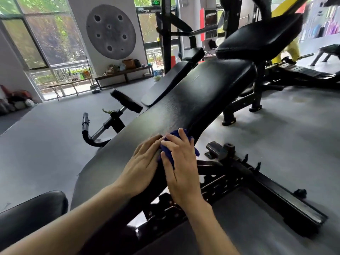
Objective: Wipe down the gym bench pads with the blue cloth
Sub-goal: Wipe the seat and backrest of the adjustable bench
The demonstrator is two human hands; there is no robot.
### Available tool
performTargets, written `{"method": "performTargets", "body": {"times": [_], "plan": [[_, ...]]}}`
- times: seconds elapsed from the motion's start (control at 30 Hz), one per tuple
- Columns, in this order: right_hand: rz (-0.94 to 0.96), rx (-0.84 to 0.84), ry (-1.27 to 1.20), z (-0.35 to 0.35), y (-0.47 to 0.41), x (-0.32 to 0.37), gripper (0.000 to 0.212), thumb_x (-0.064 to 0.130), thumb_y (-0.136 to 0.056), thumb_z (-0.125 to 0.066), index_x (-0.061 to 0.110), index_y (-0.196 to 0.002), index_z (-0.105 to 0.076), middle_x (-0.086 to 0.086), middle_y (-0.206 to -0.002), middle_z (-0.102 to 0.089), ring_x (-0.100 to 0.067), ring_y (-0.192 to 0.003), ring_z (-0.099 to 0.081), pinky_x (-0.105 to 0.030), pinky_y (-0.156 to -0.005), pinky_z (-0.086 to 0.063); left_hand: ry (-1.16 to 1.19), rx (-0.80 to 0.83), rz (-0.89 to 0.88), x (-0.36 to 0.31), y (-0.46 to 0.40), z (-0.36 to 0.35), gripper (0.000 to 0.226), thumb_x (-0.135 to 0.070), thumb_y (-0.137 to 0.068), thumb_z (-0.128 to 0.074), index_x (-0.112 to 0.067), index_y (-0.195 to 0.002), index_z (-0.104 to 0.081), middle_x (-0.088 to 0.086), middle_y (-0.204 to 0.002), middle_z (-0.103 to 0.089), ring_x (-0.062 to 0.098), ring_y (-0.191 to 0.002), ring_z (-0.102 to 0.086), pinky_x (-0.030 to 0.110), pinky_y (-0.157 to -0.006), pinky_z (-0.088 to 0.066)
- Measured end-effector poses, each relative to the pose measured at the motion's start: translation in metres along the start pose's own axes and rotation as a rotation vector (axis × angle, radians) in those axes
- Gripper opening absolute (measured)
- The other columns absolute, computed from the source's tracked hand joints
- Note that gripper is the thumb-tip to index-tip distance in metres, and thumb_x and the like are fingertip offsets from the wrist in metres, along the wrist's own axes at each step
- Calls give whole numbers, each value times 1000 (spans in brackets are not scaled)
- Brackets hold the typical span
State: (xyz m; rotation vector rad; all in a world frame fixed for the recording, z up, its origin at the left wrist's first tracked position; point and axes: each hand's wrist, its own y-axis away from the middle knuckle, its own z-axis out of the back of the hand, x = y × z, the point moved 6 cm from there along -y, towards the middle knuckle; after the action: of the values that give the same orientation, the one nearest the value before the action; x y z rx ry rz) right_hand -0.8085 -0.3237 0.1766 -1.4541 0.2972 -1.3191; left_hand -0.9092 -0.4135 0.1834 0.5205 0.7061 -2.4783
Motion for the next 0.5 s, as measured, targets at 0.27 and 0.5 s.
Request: {"method": "performTargets", "body": {"times": [0.27, 0.5], "plan": [[-61, -61, 279, 43, -95, -55, 22, 22, -104, -47, 15, -120, -59, 3, -136, -56, -22, -151, -24, -37, -126, 4, -90, 52, 161, 1, 35, -4, 46, -62, -101, -13, -69, -146, -15, -27, -165, -10, -7, -152, 7, 36, -128, -1], [-197, -252, -62, -8, 10, -12, 33, 15, -103, -48, 5, -133, -55, 0, -151, -46, -19, -153, -18, -49, -122, -23, -114, 151, 142, -3, 43, -8, 40, -40, -112, -17, -57, -146, -5, -35, -153, 9, -35, -124, 26, 17, -121, 12]]}}
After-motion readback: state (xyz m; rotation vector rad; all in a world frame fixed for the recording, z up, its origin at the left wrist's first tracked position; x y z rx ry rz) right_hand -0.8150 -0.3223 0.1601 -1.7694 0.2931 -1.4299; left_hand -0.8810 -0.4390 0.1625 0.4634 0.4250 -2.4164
